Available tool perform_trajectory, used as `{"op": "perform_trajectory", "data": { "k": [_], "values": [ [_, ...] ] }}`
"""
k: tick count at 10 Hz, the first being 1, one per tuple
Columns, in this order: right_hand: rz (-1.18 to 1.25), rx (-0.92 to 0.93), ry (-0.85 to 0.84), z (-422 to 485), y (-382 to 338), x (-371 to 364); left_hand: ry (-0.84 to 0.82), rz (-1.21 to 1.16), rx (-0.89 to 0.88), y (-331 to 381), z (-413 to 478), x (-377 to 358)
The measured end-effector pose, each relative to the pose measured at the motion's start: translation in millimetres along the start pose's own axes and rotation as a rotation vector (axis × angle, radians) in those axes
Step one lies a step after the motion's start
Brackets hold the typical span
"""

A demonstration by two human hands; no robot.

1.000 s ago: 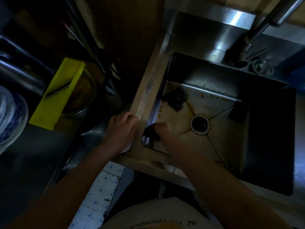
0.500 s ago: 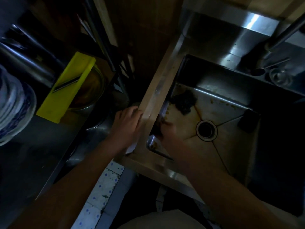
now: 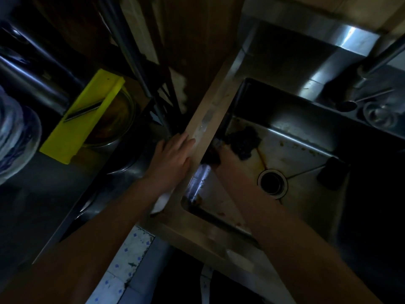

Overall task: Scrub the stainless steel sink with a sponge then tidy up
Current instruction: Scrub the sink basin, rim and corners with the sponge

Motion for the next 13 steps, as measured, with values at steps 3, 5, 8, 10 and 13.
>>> {"op": "perform_trajectory", "data": {
  "k": [3, 5, 8, 10, 13],
  "values": [
    [0.353, -0.076, 0.15, 24, 25, 9, -0.014, -0.021, -0.034, 14, 29, -5],
    [0.424, -0.461, -0.018, -24, 102, -28, -0.032, 0.013, -0.033, 13, 51, -5],
    [0.638, -0.145, -0.048, 43, -14, 15, -0.067, 0.01, -0.039, 20, 70, -9],
    [0.688, 0.04, 0.165, 104, -91, 48, -0.04, -0.062, -0.074, 23, 73, -1],
    [0.344, -0.221, 0.061, 46, 59, 4, -0.038, 0.046, -0.101, 21, 102, -1]
  ]
}}
Point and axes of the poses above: each hand's wrist, its own z-axis towards the middle knuckle, its own x-axis out of the back of the hand, y = z × x, the point moved 7 cm from there along z, towards the middle knuckle, and after that the axes turned 5 degrees about y, right-handed, at the moved point
